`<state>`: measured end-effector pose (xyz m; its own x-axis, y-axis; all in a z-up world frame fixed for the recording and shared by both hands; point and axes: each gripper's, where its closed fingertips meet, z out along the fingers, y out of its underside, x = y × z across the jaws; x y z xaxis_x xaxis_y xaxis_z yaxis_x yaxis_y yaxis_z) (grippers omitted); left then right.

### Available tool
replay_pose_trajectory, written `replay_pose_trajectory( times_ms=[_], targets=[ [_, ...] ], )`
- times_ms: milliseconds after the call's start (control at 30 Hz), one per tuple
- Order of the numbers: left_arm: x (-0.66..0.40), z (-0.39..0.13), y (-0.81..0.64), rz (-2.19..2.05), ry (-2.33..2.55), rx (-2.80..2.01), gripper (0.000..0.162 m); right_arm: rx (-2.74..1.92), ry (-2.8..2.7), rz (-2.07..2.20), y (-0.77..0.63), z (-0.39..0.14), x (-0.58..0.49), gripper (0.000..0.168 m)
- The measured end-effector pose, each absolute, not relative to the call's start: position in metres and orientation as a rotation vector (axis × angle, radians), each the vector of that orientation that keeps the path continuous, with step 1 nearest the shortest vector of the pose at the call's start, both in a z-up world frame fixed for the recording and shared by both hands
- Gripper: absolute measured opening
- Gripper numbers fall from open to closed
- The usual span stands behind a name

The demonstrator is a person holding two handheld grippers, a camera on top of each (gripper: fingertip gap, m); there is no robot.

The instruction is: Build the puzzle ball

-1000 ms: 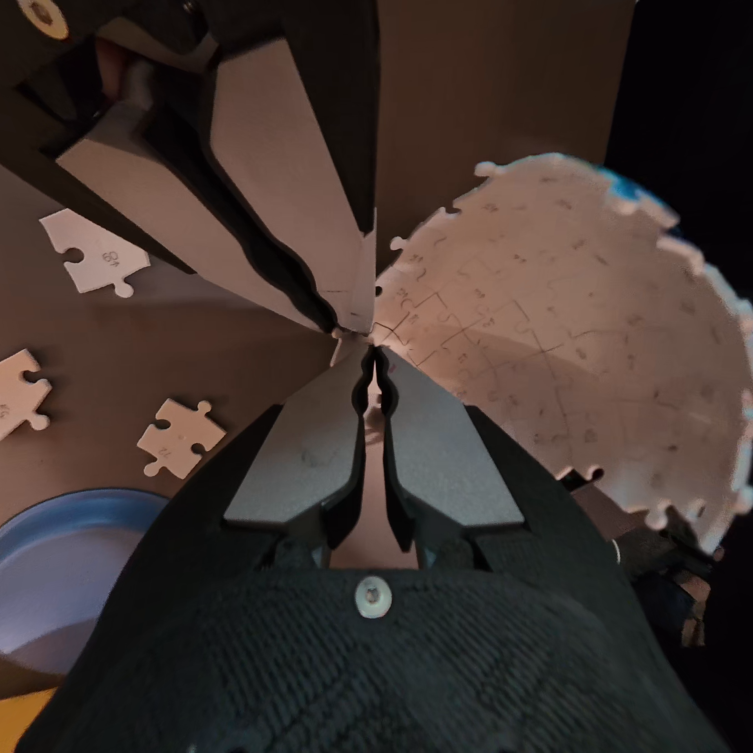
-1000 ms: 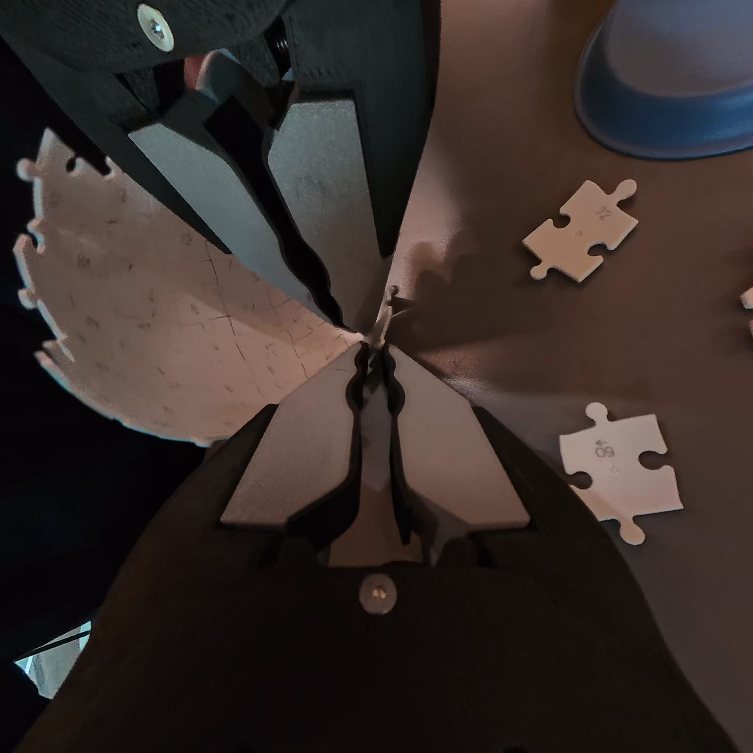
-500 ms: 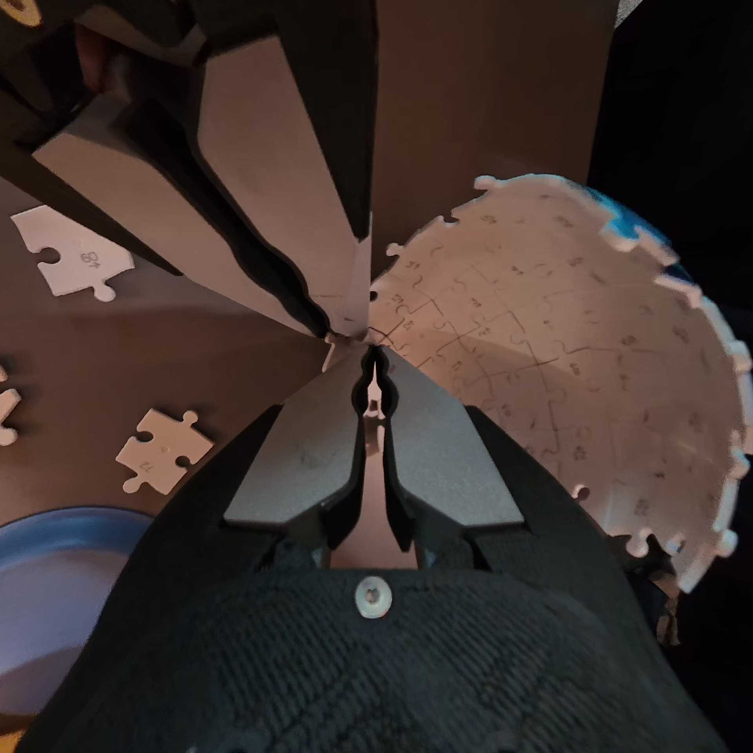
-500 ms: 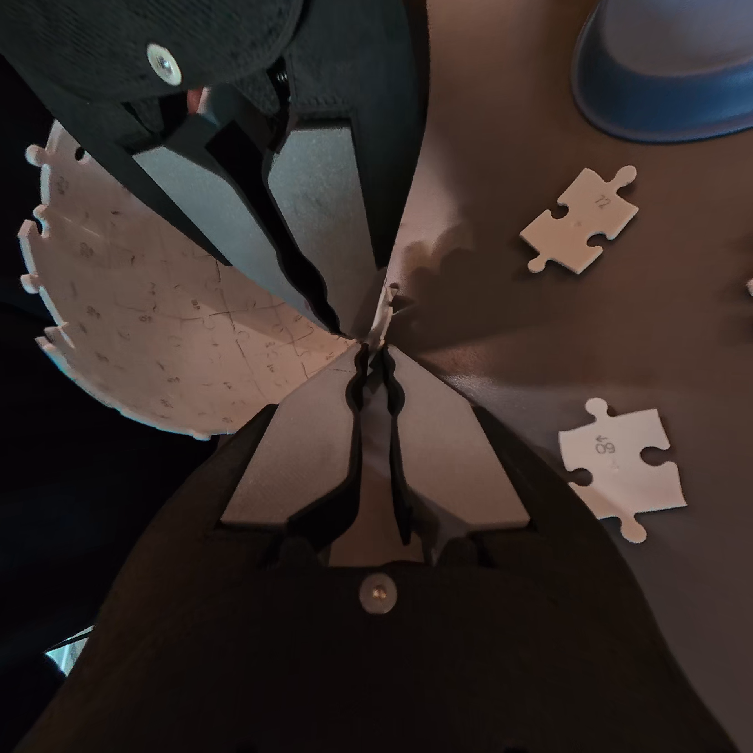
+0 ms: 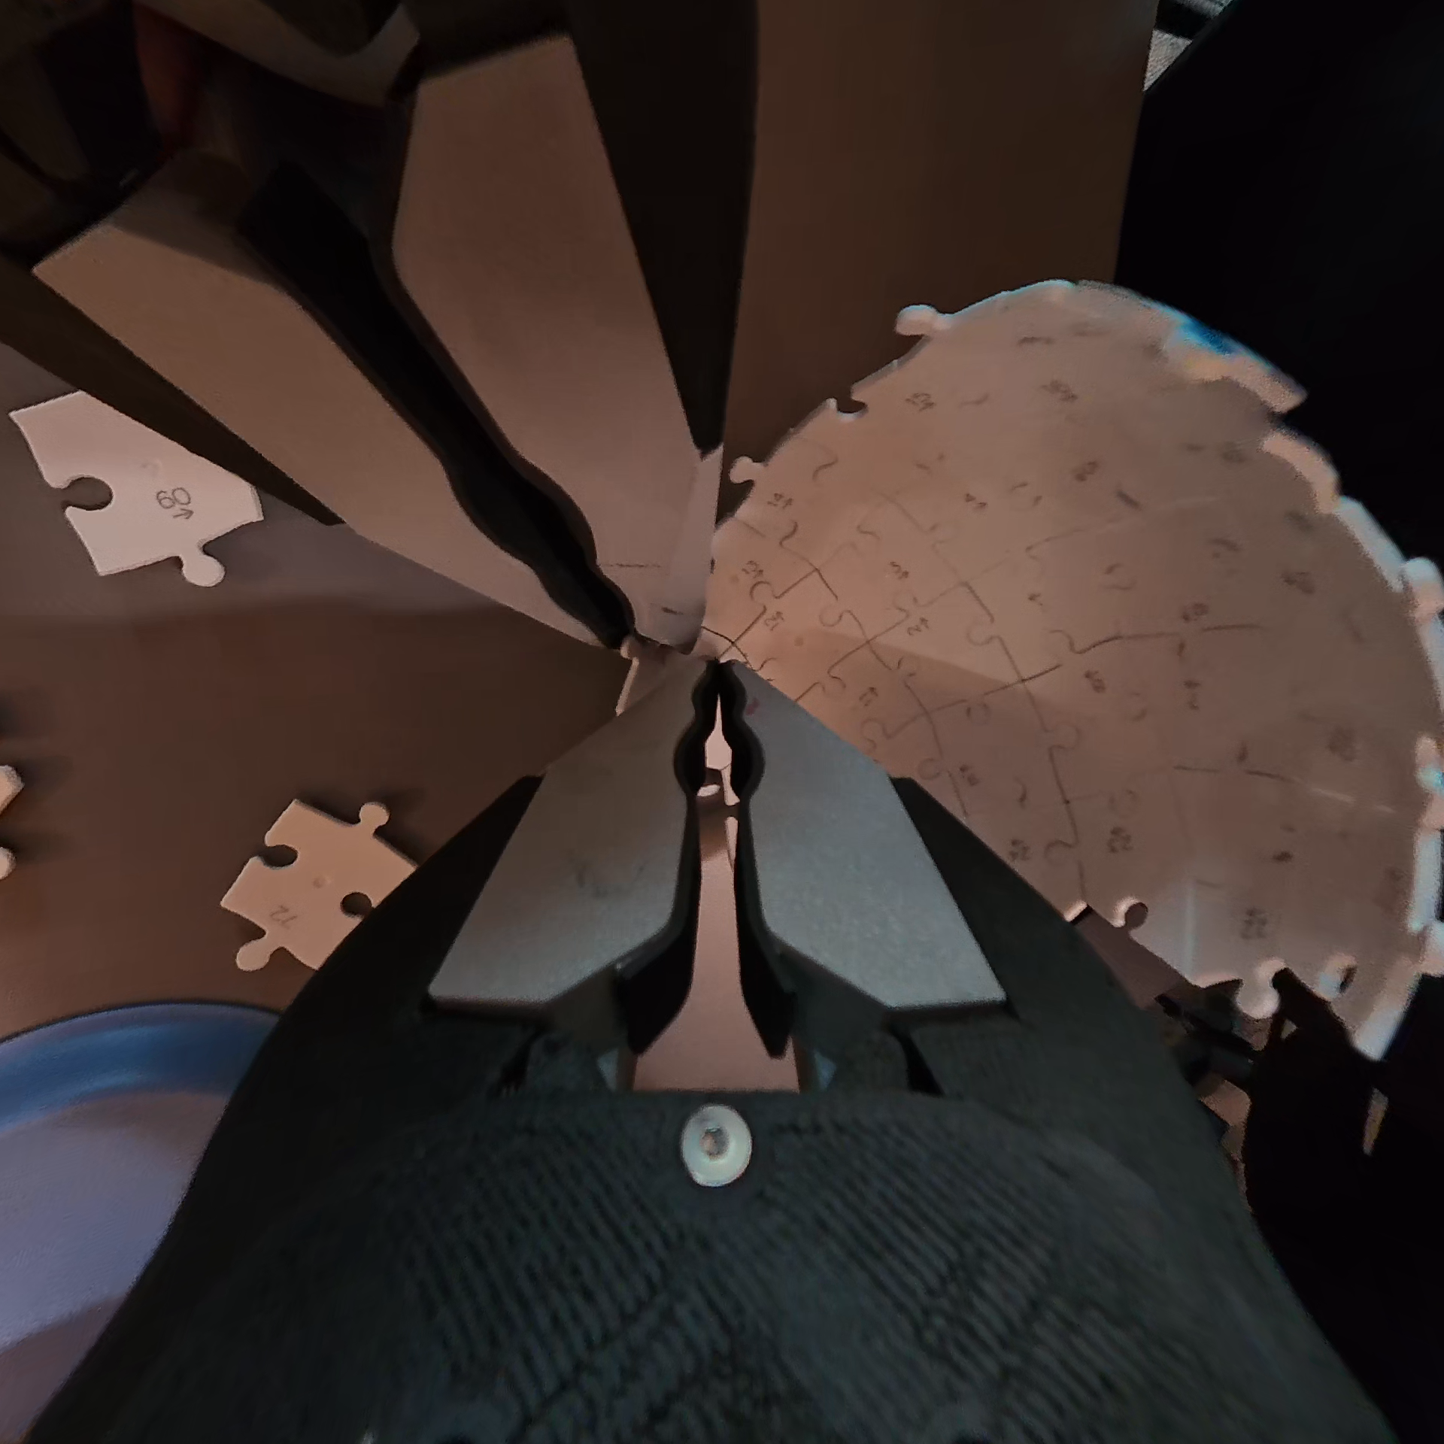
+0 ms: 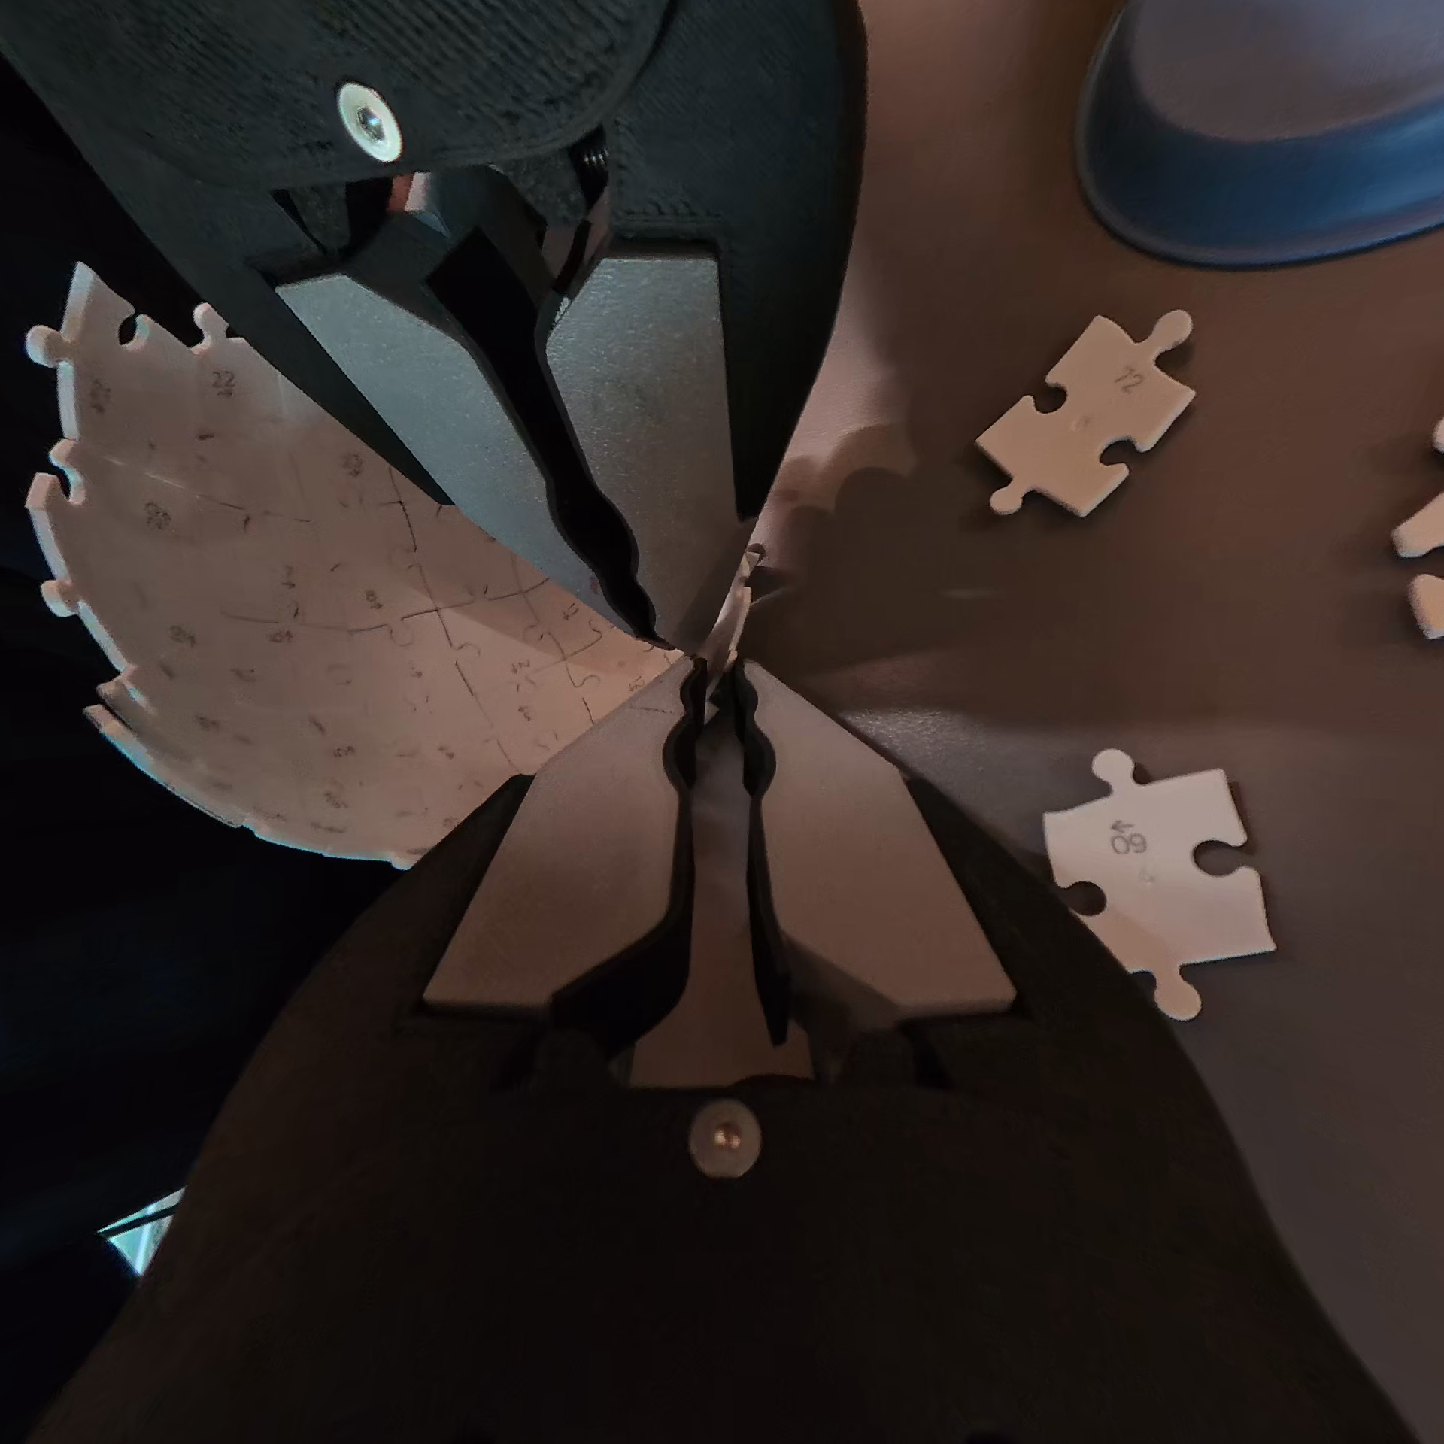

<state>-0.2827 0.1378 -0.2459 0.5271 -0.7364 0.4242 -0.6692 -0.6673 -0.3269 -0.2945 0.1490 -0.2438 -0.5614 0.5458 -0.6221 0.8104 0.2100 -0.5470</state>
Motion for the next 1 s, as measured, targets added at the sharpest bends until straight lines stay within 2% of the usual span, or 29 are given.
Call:
replay_pose_trajectory(
  times_ms=[1000],
  targets=[
    [-0.2842, -0.2443, 0.1426, -0.610, 1.312, -2.528, 0.000, 1.289, 2.182, -1.279, 0.1501, -0.2441, -0.2939, 0.002]
  ],
)
